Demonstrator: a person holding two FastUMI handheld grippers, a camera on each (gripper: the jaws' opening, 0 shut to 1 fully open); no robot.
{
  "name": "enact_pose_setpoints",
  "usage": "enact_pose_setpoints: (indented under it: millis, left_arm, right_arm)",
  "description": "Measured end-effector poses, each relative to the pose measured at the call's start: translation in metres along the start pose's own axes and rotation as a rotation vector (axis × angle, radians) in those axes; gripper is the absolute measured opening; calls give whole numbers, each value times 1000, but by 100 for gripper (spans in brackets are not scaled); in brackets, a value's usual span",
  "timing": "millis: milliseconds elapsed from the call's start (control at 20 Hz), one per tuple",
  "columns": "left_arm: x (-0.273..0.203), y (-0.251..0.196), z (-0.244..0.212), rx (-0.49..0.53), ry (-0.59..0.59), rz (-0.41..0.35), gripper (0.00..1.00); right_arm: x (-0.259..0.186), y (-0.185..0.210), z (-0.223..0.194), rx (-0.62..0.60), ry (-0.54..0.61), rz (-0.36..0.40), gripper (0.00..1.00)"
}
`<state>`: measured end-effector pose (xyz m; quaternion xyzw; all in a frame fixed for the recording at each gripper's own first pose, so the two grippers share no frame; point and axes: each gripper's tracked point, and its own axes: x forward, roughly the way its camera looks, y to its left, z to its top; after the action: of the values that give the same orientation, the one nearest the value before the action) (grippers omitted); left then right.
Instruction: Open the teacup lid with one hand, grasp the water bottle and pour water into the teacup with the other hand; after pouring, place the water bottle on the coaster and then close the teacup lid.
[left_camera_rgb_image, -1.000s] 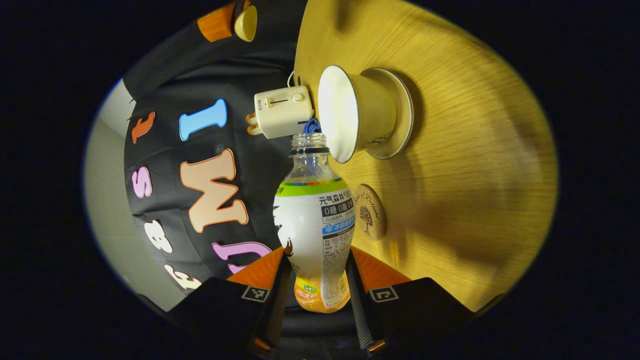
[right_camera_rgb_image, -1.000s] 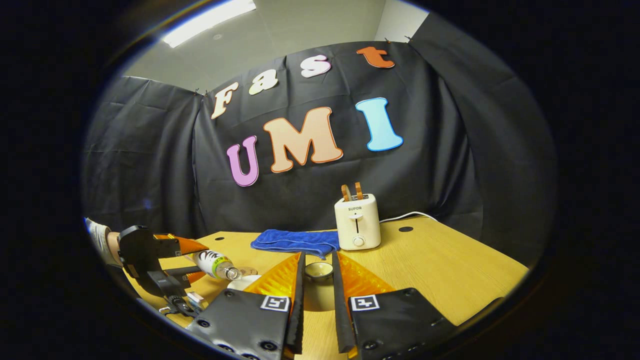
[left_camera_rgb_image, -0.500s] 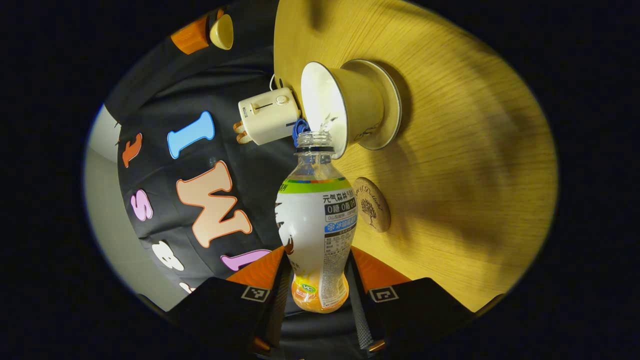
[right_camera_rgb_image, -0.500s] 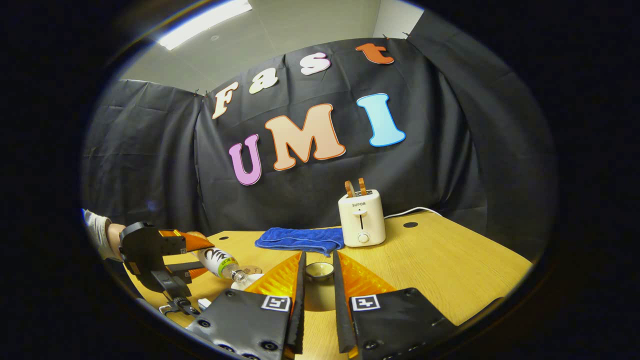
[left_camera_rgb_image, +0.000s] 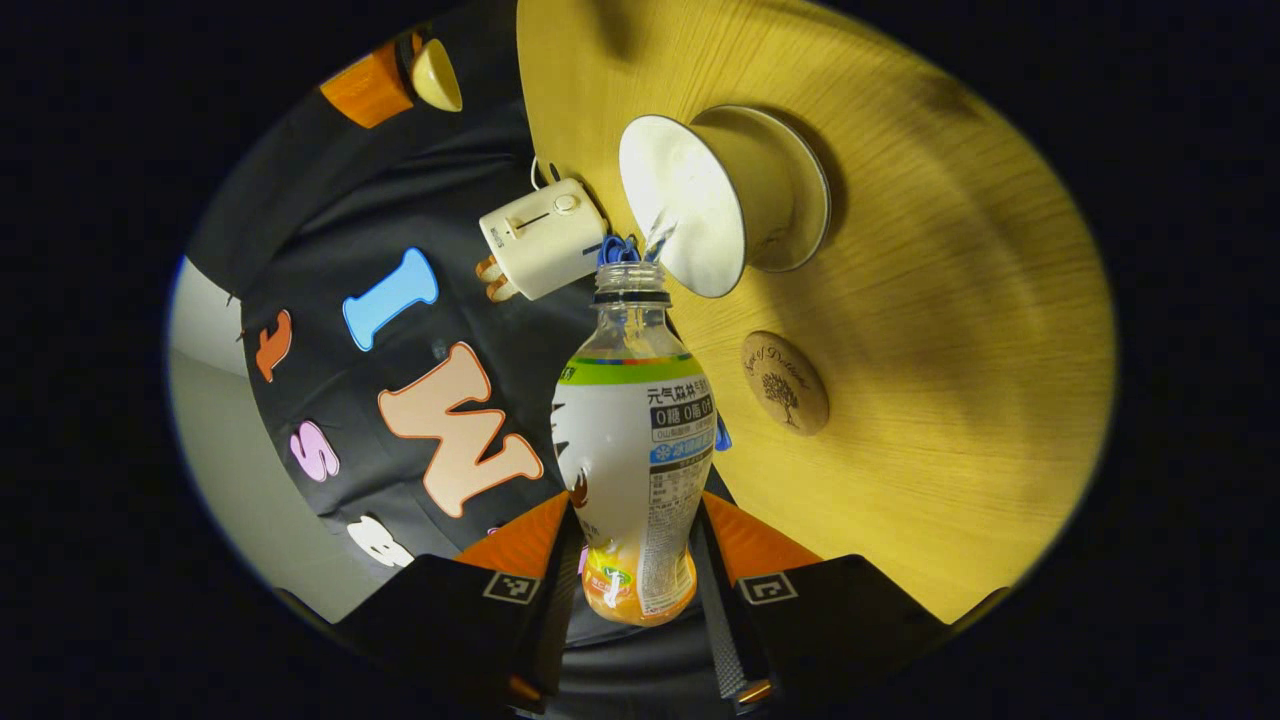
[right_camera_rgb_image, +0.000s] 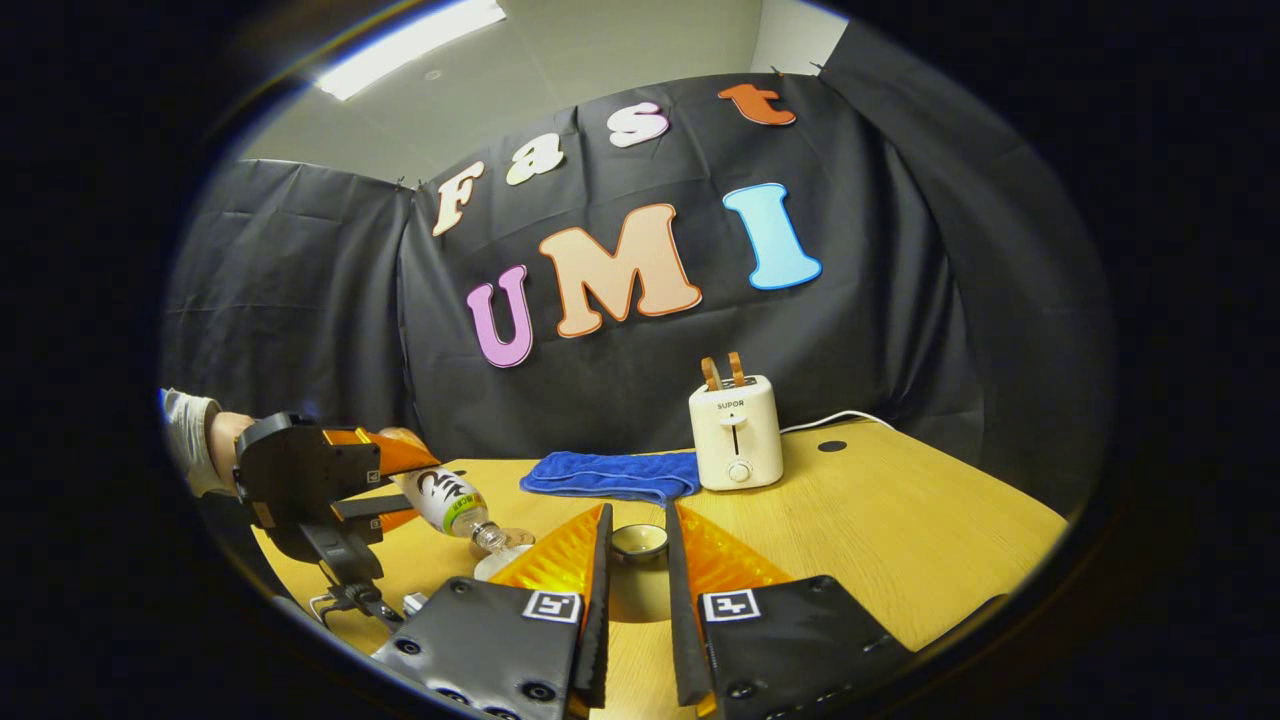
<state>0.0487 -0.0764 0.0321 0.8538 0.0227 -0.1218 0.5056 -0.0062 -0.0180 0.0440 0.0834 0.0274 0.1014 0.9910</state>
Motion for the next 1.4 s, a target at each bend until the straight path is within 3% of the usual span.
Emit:
enact_pose_setpoints:
  millis: [950,1400]
  left_arm:
    - [-10,42,-6,157,8,76,58]
    - [1,9,5,167,-25,16,57]
  right_arm:
    - [-2,10,3,18,-3,32,29]
    - [0,7,0,18,3,24,30]
